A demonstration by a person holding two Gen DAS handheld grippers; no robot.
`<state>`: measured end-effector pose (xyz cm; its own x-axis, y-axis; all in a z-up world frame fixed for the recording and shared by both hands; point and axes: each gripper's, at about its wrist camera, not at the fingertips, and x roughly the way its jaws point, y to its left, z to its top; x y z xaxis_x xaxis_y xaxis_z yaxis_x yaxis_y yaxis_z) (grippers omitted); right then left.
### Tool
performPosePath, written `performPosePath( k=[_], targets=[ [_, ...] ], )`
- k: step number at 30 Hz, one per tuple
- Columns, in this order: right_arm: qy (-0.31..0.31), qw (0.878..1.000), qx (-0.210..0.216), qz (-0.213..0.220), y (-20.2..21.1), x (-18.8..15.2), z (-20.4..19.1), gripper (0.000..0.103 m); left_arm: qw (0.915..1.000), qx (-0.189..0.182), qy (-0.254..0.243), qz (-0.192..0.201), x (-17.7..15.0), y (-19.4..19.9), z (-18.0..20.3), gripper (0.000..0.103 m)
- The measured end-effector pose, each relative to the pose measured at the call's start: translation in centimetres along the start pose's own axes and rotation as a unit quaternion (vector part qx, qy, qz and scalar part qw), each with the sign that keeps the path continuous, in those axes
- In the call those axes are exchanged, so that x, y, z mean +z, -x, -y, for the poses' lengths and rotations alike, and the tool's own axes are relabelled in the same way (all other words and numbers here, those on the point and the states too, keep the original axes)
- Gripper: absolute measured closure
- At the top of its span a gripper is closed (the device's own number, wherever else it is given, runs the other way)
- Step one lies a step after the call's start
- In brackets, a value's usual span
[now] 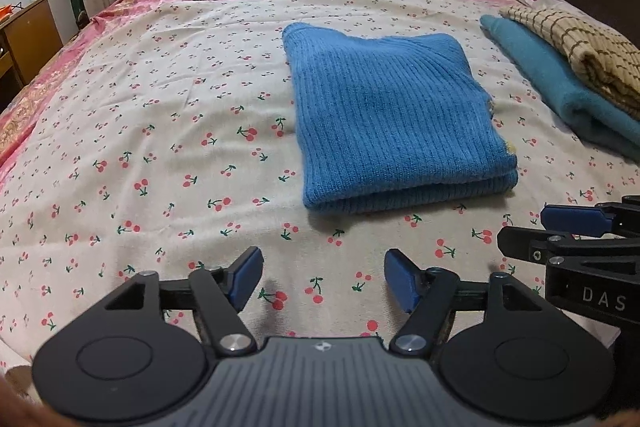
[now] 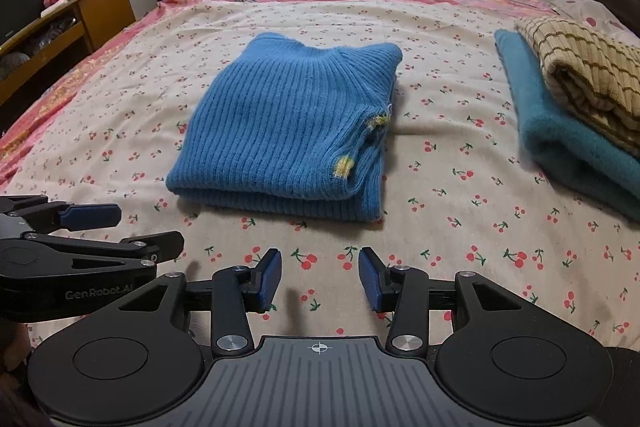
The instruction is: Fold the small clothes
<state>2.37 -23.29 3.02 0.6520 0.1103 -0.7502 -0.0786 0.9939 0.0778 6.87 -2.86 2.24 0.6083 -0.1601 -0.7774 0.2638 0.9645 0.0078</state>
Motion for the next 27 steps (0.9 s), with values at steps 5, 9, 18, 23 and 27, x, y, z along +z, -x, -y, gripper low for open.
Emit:
performPosePath(
  k=[5,9,18,23,27],
  targets=[
    [0.007,1.0,-0.002,0.001,0.0,-0.3,-0.4,0.057,1.0,0.008,-0.002,-0.002,-0.1,0.0,0.1,0.026],
    [0.007,1.0,-0.001,0.002,0.1,-0.4,-0.5,0.056,0.9999,0.012,-0.001,0.0,-0.2,0.2,0.1,0.023],
    [0.0,1.0,-0.002,0.004,0.3,-1.0,-0.5,0.055,0.9998,0.015,0.008,0.011,-0.6,1.0,0.2,0.014],
    [-0.001,1.0,-0.001,0.001,0.3,-1.4,-0.5,0.055,0.9996,0.019,0.013,0.015,-0.9,1.1,0.3,0.008],
    [-0.003,1.0,-0.001,-0.001,0.2,-1.6,-0.5,0.055,0.9995,0.021,0.015,0.016,-1.1,1.1,0.3,0.008]
  ],
)
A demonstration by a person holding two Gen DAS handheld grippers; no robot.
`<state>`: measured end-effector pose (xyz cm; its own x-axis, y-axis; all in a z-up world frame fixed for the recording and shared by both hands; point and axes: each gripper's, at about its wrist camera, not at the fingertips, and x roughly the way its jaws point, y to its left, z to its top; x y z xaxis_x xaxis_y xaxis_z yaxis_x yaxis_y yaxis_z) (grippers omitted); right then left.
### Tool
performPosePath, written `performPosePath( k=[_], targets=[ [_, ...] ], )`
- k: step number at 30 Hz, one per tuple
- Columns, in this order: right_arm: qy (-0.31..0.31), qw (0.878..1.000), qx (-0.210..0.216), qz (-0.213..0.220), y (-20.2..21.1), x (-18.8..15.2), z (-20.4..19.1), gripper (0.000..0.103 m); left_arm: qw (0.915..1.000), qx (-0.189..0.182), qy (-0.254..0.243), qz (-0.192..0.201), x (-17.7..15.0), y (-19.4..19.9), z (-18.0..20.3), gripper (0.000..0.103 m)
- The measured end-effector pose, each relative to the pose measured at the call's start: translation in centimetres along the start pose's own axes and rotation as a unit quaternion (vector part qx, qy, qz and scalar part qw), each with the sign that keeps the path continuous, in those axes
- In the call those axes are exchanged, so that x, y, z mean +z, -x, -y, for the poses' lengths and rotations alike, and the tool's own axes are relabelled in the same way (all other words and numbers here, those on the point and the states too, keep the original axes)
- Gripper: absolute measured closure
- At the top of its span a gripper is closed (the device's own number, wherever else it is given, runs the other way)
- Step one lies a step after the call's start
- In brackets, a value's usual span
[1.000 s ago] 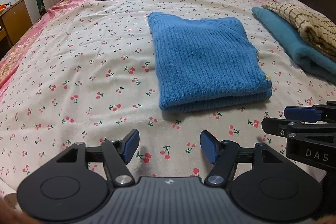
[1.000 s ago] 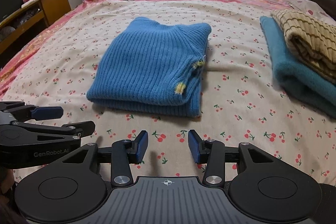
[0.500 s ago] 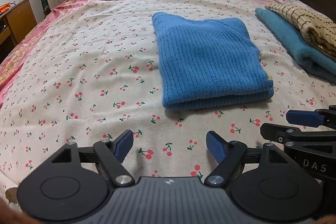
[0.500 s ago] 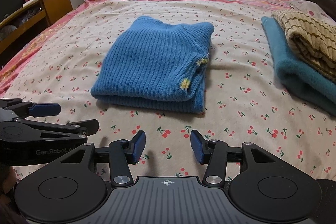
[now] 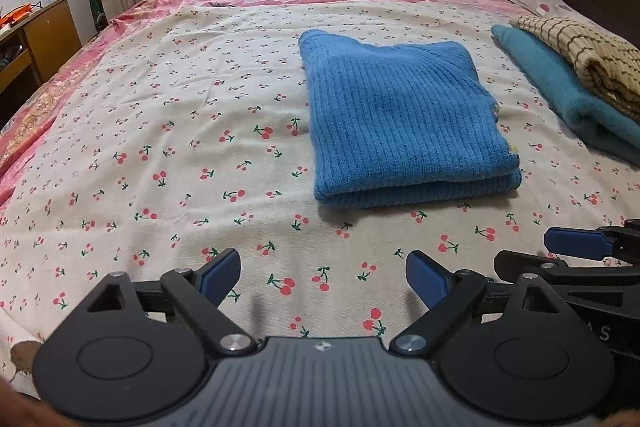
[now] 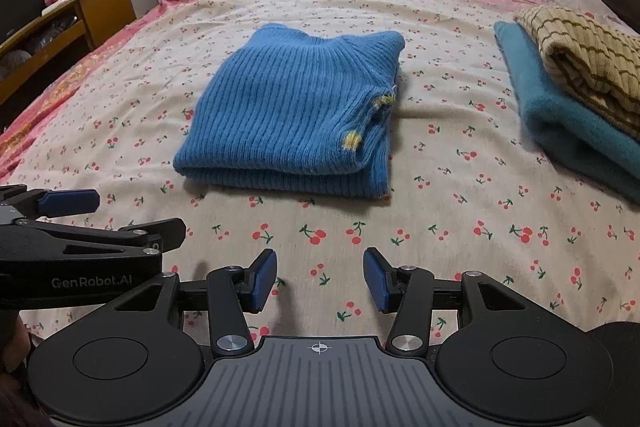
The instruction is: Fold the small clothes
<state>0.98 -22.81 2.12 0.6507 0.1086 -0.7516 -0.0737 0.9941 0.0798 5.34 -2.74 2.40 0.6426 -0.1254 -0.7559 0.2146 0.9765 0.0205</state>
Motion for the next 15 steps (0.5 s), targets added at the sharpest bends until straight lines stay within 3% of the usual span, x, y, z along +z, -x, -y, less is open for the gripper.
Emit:
performPosePath(
  k=[15],
  targets=[
    [-0.002,1.0,0.0,-0.001,-0.09,-0.14,0.01,0.054,1.0,0.004,0.003,0.003,-0.42,-0.13,-0.11,0.008]
  ],
)
